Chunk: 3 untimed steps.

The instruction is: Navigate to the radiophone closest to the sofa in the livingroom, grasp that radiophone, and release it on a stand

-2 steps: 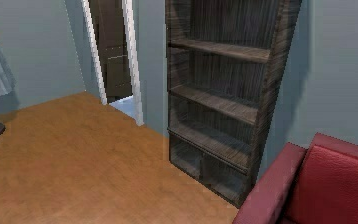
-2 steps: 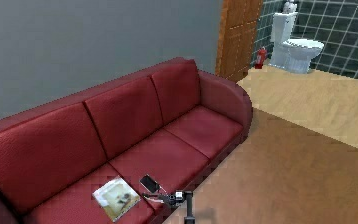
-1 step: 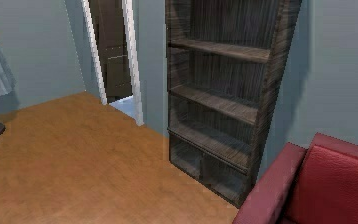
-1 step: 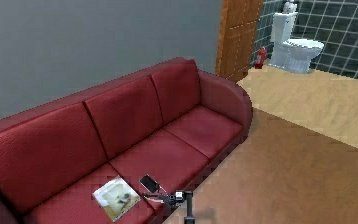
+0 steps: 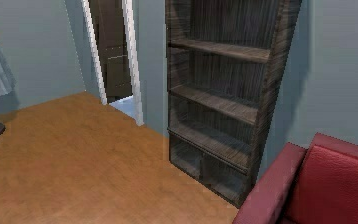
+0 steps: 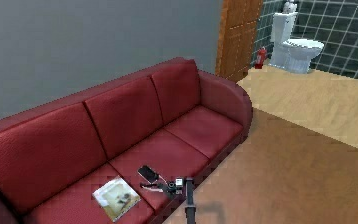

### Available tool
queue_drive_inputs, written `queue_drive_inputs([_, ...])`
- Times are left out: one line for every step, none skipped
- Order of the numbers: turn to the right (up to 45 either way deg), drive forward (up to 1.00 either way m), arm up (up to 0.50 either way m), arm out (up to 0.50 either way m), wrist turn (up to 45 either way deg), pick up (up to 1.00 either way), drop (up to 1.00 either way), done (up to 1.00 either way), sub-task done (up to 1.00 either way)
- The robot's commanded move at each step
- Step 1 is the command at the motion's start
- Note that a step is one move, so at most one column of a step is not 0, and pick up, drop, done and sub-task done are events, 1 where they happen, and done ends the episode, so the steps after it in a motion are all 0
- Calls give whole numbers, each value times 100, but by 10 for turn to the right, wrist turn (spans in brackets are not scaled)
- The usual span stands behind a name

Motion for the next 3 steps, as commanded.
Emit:
queue_drive_inputs([0,0,50,0,0,0,0,0,0])
queue_drive_inputs([0,0,16,0,0,0,0,0,0])
queue_drive_inputs([0,0,0,0,-450,0,0,0,0])
